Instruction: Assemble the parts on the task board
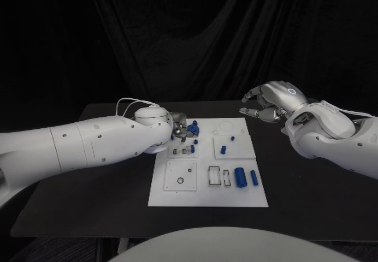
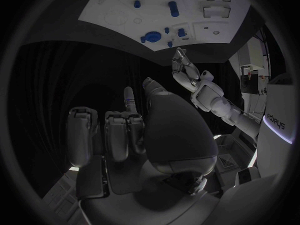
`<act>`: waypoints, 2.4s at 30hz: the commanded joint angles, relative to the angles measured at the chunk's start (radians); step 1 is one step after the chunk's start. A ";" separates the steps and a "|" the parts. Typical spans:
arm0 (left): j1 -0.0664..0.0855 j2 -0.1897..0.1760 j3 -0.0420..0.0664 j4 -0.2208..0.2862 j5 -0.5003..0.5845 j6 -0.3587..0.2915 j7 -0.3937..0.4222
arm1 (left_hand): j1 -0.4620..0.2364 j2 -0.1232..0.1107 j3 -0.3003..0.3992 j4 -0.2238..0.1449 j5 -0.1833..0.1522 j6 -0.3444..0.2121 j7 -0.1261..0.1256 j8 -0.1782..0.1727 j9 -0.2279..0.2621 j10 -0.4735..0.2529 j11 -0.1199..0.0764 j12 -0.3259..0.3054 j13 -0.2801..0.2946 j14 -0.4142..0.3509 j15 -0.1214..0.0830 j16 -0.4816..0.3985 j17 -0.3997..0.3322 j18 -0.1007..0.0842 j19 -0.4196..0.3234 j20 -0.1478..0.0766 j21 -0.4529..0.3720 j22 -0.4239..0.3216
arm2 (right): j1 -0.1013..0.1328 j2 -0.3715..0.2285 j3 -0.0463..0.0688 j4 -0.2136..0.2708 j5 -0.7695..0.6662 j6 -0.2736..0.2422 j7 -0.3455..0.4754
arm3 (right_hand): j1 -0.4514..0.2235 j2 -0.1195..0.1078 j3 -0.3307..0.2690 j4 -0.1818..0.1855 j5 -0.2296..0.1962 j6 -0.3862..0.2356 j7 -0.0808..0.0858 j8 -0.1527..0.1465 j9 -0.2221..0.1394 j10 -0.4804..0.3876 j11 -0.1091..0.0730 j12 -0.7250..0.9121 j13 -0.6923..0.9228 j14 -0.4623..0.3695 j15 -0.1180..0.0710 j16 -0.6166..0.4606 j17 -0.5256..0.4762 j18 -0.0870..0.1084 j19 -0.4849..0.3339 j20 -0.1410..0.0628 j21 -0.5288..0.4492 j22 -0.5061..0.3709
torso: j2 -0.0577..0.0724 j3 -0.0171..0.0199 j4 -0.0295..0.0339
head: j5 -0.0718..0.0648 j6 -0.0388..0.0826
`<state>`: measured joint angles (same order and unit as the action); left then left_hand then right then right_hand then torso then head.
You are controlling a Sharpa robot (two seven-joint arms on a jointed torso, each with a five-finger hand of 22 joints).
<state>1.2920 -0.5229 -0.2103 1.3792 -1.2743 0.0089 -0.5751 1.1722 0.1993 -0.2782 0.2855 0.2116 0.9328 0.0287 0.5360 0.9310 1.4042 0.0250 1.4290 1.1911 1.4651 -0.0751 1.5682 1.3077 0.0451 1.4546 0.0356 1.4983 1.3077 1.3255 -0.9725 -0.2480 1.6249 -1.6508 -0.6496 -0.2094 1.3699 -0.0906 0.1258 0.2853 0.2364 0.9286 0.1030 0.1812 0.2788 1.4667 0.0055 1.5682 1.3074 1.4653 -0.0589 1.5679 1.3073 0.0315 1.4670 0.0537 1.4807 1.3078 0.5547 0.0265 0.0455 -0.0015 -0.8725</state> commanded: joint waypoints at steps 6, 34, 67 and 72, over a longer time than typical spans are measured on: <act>-0.007 0.020 0.001 -0.030 -0.006 0.024 -0.003 | 0.007 -0.006 0.001 -0.001 0.014 0.021 -0.001 -0.031 -0.007 0.167 -0.061 0.142 0.380 0.106 -0.006 0.003 0.263 0.000 -0.010 -0.003 -0.010 0.081 | -0.003 0.003 0.001 0.003 -0.005 -0.005 -0.007 | 0.001 0.009 0.003 -0.001 0.007 0.004 0.000 -0.009 -0.003 0.104 0.008 0.003 0.263 0.106 0.009 0.003 0.263 -0.007 0.057 0.006 -0.006 0.231 | -0.003 0.0019 -0.0011 | 0.004 0.000; -0.057 0.060 0.001 -0.081 -0.006 -0.005 0.017 | 0.024 -0.007 0.013 -0.002 0.032 0.041 0.008 -0.124 -0.036 0.167 -0.054 0.142 0.380 0.106 0.000 0.003 0.263 0.003 -0.019 0.001 -0.021 0.071 | -0.003 -0.003 0.001 0.012 -0.005 0.003 -0.006 | -0.001 0.010 0.003 0.000 0.009 0.003 0.000 -0.012 -0.005 0.104 0.008 0.003 0.263 0.106 0.009 0.003 0.263 -0.006 0.056 0.006 -0.008 0.230 | -0.009 0.0030 0.0012 | 0.002 0.000; -0.078 0.085 0.001 -0.112 -0.006 -0.001 0.024 | 0.057 -0.014 0.037 -0.016 0.083 0.080 0.006 -0.184 -0.052 0.167 -0.054 0.142 0.380 0.106 0.001 0.003 0.263 0.010 -0.042 0.004 -0.043 0.045 | -0.003 -0.005 0.001 0.007 -0.001 -0.008 0.003 | -0.025 0.017 -0.004 0.005 0.004 0.010 0.001 -0.017 -0.009 0.104 0.011 0.003 0.263 0.106 0.011 0.003 0.263 -0.006 0.056 0.007 -0.009 0.229 | -0.012 0.0053 -0.0005 | -0.012 0.000; -0.083 0.088 0.001 -0.111 -0.006 -0.004 0.021 | 0.066 -0.016 0.044 -0.019 0.105 0.085 0.005 -0.195 -0.052 0.167 -0.054 0.142 0.380 0.106 0.001 0.003 0.263 0.010 -0.042 0.003 -0.045 0.046 | -0.004 -0.004 0.001 0.006 -0.001 -0.007 0.005 | -0.025 0.017 -0.004 0.005 0.004 0.010 0.001 -0.017 -0.009 0.104 0.011 0.003 0.263 0.106 0.011 0.003 0.263 -0.006 0.056 0.007 -0.009 0.229 | -0.013 0.0056 -0.0029 | -0.013 0.000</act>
<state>1.2109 -0.4385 -0.2106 1.2668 -1.2792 0.0109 -0.5662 1.2307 0.1835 -0.2388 0.2659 0.3129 1.0116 0.0357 0.3444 0.8801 1.4051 0.0241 1.4291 1.1911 1.4666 -0.0651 1.5682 1.3081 0.0454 1.4170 0.0378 1.4583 1.3080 1.3240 -0.9769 -0.2480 1.6311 -1.6494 -0.6491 -0.2052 1.3538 -0.0748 0.1228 0.2883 0.2395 0.9321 0.1065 0.1683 0.2714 1.4630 0.0092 1.5682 1.3074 1.4681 -0.0560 1.5679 1.3073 0.0315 1.4670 0.0537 1.4751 1.3080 0.5427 0.0318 0.0440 -0.0143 -0.8725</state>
